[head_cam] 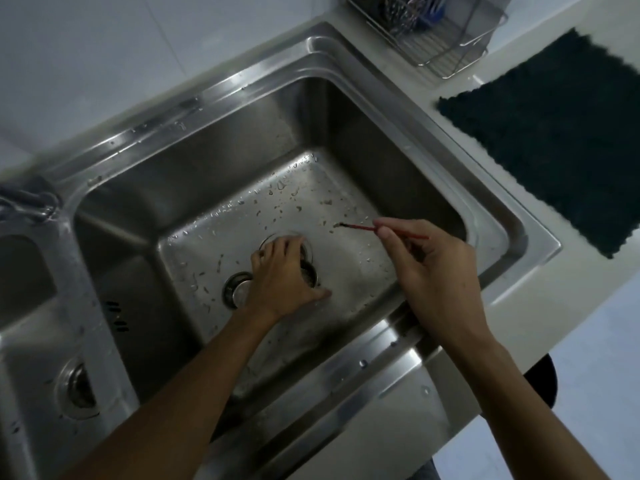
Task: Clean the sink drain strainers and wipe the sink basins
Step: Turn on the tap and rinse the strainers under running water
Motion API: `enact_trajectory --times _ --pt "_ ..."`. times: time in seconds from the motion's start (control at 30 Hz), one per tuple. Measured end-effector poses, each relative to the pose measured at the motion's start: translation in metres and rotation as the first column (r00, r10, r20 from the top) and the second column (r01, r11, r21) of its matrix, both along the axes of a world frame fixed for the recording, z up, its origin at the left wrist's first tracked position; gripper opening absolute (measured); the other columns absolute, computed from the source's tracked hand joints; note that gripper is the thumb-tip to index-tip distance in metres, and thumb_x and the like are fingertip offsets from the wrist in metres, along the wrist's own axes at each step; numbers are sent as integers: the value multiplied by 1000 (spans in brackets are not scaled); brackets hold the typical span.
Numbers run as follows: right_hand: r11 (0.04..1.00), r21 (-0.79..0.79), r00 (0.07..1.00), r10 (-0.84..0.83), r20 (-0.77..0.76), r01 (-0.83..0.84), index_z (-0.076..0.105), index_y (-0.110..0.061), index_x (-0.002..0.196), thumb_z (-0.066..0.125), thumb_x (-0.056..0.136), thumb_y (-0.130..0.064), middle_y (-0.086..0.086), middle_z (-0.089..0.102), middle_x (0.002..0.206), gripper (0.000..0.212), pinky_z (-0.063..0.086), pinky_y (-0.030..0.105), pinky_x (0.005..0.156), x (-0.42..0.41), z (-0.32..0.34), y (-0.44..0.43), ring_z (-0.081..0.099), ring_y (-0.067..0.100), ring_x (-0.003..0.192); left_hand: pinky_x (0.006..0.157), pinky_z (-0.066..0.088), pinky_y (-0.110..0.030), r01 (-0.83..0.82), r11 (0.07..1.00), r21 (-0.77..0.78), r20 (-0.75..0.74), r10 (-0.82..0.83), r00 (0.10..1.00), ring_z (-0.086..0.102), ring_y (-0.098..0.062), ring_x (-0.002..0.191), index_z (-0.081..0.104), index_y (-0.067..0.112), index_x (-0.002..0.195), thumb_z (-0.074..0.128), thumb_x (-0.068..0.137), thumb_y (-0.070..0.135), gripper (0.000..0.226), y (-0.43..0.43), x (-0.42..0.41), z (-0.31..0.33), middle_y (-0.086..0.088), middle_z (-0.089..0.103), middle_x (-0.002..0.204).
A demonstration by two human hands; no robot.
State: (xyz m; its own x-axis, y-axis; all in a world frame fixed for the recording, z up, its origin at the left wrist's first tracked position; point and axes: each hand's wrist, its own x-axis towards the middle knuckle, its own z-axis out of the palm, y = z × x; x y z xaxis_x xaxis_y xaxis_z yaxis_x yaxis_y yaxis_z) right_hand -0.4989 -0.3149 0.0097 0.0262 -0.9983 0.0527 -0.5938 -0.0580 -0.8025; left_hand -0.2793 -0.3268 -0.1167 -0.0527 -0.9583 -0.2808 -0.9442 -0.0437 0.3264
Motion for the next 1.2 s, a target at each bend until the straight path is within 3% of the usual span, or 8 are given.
enact_trajectory --times 0.1,0.17,0.37,0.5,0.73,0.93,1.03,1.2 --pt "996 -87 1000 -1 1 1 69 -26 124 54 98 -36 -21 64 113 31 48 6 86 -14 10 -28 60 -12 97 118 26 -39 -102 987 -126 -226 72 972 31 -22 147 18 26 161 80 71 68 117 -28 -32 31 -3 33 162" --pt "987 -160 1000 -11 0 11 69 -25 126 56 100 -31 -21 62 113 29 50 11 86 -24 20 -55 61 -10 94 118 22 -35 -132 968 -213 -259 74 963 29 -21 150 16 26 162 72 77 72 112 -57 -57 54 -3 30 165" --pt "924 -383 997 -46 -62 19 69 -17 128 60 102 -23 -5 71 118 28 59 35 86 -65 52 -149 67 10 99 126 5 -49 -117 929 -352 -219 40 975 5 -20 160 11 28 165 36 88 87 100 -150 -126 100 1 5 175" --pt "883 -469 981 -96 -169 5 70 -20 129 58 105 -29 -3 72 117 29 57 36 80 -93 67 -207 67 15 92 126 10 -47 -125 896 -426 -194 44 980 9 -20 159 17 24 165 37 89 86 100 -190 -157 115 -1 10 174" --pt "894 -439 919 -102 -381 -83 68 -30 131 50 106 -36 -6 71 119 31 50 32 69 -103 46 -274 63 20 94 126 13 -46 -133 903 -408 -129 87 988 12 -20 159 20 23 164 41 88 86 101 -218 -169 113 -3 13 173" --pt "880 -464 884 -139 -446 -96 69 -31 129 48 106 -38 -8 71 120 32 47 31 61 -99 30 -287 60 24 98 122 18 -46 -133 893 -430 -114 92 989 20 -22 156 26 23 162 45 88 83 97 -214 -165 103 -7 19 172" --pt "880 -449 861 -102 -498 -156 70 -31 128 46 102 -56 -11 70 122 43 44 29 63 -98 26 -285 57 24 103 121 21 -46 -135 888 -439 -105 99 990 22 -23 155 28 24 161 46 87 83 96 -213 -163 102 -7 21 171" --pt "901 -337 774 -2 -633 -274 59 -32 141 30 78 -95 -10 57 143 94 44 33 90 -99 25 -279 50 26 117 122 21 -47 -123 888 -443 -103 86 991 19 -24 157 27 25 161 40 84 84 99 -206 -158 106 -7 18 172"
